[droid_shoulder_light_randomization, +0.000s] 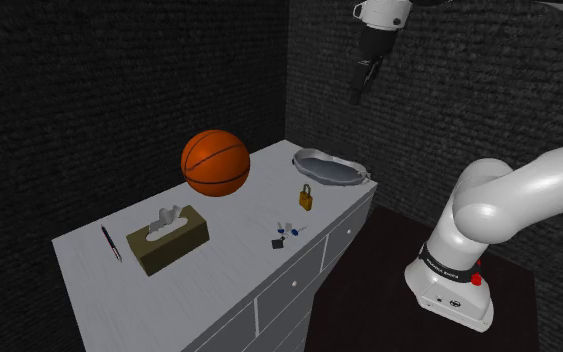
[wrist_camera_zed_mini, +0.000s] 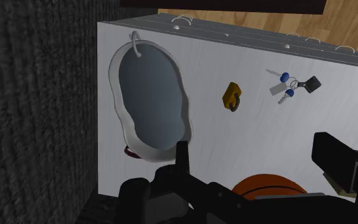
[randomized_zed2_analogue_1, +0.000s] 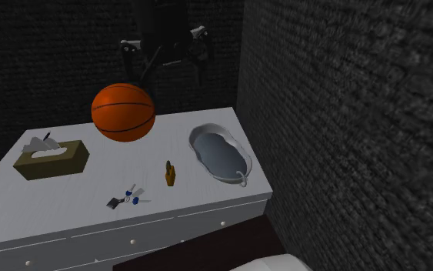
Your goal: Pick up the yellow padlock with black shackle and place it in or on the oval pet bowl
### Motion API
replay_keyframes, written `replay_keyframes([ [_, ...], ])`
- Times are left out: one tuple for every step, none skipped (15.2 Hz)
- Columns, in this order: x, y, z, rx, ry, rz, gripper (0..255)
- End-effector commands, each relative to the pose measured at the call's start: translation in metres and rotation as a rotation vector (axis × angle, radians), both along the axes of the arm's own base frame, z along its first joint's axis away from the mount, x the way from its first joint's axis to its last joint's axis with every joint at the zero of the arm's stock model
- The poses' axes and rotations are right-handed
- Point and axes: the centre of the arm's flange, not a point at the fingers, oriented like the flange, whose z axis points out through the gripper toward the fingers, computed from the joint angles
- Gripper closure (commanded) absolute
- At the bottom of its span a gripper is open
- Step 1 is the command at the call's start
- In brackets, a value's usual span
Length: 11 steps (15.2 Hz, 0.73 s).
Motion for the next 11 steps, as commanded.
replay_keyframes([
  [0.0, 0.0, 0.0, 0.0, 0.0, 0.0, 0],
  [0.001, 0.003, -0.013, 0.001, -0.005, -0.018, 0],
  [0.001, 0.006, -0.026, 0.002, -0.01, -0.037, 0],
  [0.002, 0.009, -0.039, 0.004, -0.014, -0.055, 0],
  [0.003, 0.013, -0.051, 0.005, -0.019, -0.074, 0],
  [0.004, 0.016, -0.064, 0.006, -0.024, -0.092, 0],
  [0.006, 0.019, -0.077, 0.007, -0.029, -0.111, 0],
  [0.007, 0.022, -0.09, 0.009, -0.033, -0.129, 0],
  [0.008, 0.025, -0.103, 0.01, -0.038, -0.147, 0],
  [0.01, 0.028, -0.116, 0.011, -0.043, -0.166, 0],
  [0.012, 0.031, -0.128, 0.012, -0.048, -0.184, 0],
])
